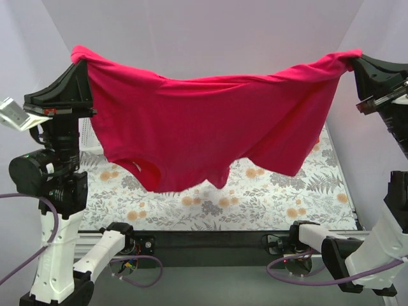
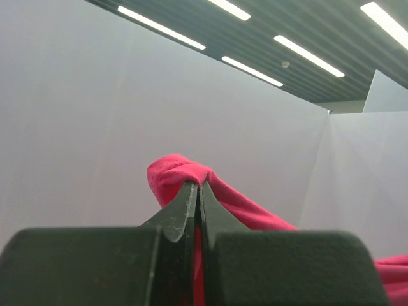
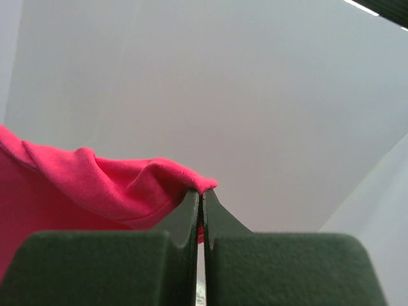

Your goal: Fold and stack the t-shirts

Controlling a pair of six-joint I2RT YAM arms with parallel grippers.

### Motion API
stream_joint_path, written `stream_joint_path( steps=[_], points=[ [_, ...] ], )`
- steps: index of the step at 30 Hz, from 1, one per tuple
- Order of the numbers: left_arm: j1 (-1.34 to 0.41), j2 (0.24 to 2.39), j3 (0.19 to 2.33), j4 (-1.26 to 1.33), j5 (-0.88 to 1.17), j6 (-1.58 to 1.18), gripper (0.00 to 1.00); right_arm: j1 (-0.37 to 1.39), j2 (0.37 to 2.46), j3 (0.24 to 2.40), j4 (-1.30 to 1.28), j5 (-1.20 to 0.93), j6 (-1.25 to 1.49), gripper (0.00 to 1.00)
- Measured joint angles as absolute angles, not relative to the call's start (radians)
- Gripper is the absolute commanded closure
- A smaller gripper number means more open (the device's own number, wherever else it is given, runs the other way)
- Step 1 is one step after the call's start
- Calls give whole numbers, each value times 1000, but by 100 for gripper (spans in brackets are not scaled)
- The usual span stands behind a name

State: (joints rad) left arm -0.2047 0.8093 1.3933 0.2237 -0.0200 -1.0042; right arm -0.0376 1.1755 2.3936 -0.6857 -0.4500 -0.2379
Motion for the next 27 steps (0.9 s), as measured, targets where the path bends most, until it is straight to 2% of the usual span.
stream_joint_path(
  steps=[4, 9, 12, 16, 20, 24, 27],
  points=[
    [-205, 855, 1332, 249, -25, -1023, 100, -43, 1117, 2222, -661, -530, -204, 99],
    [-205, 1005, 1190, 280, -27, -1054, 100, -45, 1077, 1731, -525, -626, -141, 99],
    [-205, 1143, 1079, 301, -26, -1076, 100, -46, 1138, 1417, -422, -672, -75, 99],
    [-205, 1353, 965, 332, -26, -1105, 100, -46, 1295, 1118, -303, -693, 4, 99],
    [-205, 1585, 947, 400, -27, -1124, 100, -46, 1507, 1073, -204, -717, 57, 99],
    [-205, 1797, 1001, 427, -35, -1141, 100, -45, 1758, 1187, -114, -757, 104, 99],
    [-205, 1878, 1056, 431, -42, -1147, 100, -44, 1894, 1272, -84, -760, 128, 99]
  ],
)
